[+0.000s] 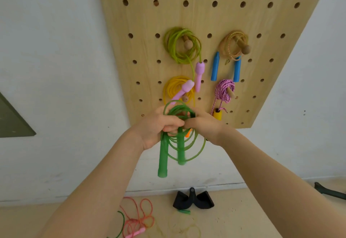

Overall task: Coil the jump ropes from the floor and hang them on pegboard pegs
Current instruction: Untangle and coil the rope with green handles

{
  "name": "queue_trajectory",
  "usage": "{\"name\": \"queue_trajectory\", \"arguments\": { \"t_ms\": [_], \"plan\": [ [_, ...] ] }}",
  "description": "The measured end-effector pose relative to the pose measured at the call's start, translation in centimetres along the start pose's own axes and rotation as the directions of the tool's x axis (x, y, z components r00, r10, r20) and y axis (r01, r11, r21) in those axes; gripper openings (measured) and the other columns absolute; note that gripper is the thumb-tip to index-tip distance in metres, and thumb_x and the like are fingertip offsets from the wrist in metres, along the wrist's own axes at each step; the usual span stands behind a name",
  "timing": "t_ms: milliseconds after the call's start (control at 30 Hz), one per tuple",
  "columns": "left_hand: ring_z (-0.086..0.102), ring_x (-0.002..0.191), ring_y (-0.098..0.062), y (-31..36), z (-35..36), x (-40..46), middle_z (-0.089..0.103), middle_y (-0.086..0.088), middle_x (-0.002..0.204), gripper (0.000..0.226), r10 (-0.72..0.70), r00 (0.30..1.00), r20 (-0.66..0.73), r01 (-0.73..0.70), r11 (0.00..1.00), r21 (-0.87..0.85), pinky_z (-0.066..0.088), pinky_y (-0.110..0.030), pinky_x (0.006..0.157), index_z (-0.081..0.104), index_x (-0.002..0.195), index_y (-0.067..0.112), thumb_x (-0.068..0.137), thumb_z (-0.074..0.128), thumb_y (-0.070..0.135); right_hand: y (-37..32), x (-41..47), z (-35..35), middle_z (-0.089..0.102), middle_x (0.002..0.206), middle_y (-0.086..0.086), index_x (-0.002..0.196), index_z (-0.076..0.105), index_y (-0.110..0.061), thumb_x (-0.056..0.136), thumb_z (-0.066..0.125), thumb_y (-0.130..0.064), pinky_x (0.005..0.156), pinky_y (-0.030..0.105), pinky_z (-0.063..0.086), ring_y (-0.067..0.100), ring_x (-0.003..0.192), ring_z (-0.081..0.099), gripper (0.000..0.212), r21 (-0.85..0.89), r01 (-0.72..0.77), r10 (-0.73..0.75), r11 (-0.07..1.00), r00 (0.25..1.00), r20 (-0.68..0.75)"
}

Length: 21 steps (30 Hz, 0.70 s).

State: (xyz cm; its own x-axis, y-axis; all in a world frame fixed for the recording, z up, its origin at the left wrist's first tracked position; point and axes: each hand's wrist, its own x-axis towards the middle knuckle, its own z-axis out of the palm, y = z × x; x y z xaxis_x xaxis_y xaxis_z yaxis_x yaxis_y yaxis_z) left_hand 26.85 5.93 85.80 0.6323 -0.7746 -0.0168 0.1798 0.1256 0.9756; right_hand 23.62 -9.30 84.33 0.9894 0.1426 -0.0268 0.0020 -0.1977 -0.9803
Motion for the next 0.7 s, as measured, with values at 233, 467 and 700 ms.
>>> {"name": "queue_trajectory", "arguments": {
  "t_ms": [233, 467, 700],
  "plan": [
    [0.021, 0.037, -0.002, 0.9, -0.1, 1.5, 0.029, 0.013, 0.043, 0.018, -0.008, 1.0, -0.002, 0.008, 0.995, 0.104, 0.018, -0.017, 0.045, 0.061, 0.103, 0.002, 0.085, 0.057, 0.001, 0.1, -2.4, -2.5, 0.07, 0.096, -0.006, 0.123, 0.055, -0.018, 0.075, 0.062, -0.054, 0.062, 0.024, 0.05, 0.009, 0.079, 0.066, 0.06, 0.335, 0.013, -0.06, 0.942, 0.99, 0.13],
    [0.019, 0.029, 0.002, 1.9, 2.1, 3.3, 0.023, 0.014, 0.041, 0.017, -0.044, 0.995, -0.091, 0.035, 0.994, -0.102, 0.018, -0.014, 0.038, 0.051, 0.074, 0.017, 0.088, 0.051, 0.008, 0.5, -2.6, -3.7, 0.056, 0.082, -0.007, 0.097, 0.062, -0.014, 0.097, 0.022, -0.046, 0.083, 0.03, 0.04, 0.015, 0.085, 0.053, 0.052, -0.464, 0.094, -0.261, 0.881, 0.914, -0.31],
    [0.023, 0.034, 0.0, 2.3, 5.5, 7.1, 0.028, 0.013, 0.043, 0.01, 0.036, 0.991, -0.131, -0.036, 0.999, 0.0, 0.03, -0.015, 0.042, 0.047, 0.086, 0.013, 0.095, 0.045, 0.01, 1.1, -2.7, -8.1, 0.049, 0.131, 0.013, 0.128, 0.049, -0.017, 0.096, 0.039, -0.045, 0.1, 0.036, 0.041, 0.025, 0.115, 0.05, 0.044, -0.166, -0.166, 0.119, 0.972, 0.957, -0.264]
  ]
}}
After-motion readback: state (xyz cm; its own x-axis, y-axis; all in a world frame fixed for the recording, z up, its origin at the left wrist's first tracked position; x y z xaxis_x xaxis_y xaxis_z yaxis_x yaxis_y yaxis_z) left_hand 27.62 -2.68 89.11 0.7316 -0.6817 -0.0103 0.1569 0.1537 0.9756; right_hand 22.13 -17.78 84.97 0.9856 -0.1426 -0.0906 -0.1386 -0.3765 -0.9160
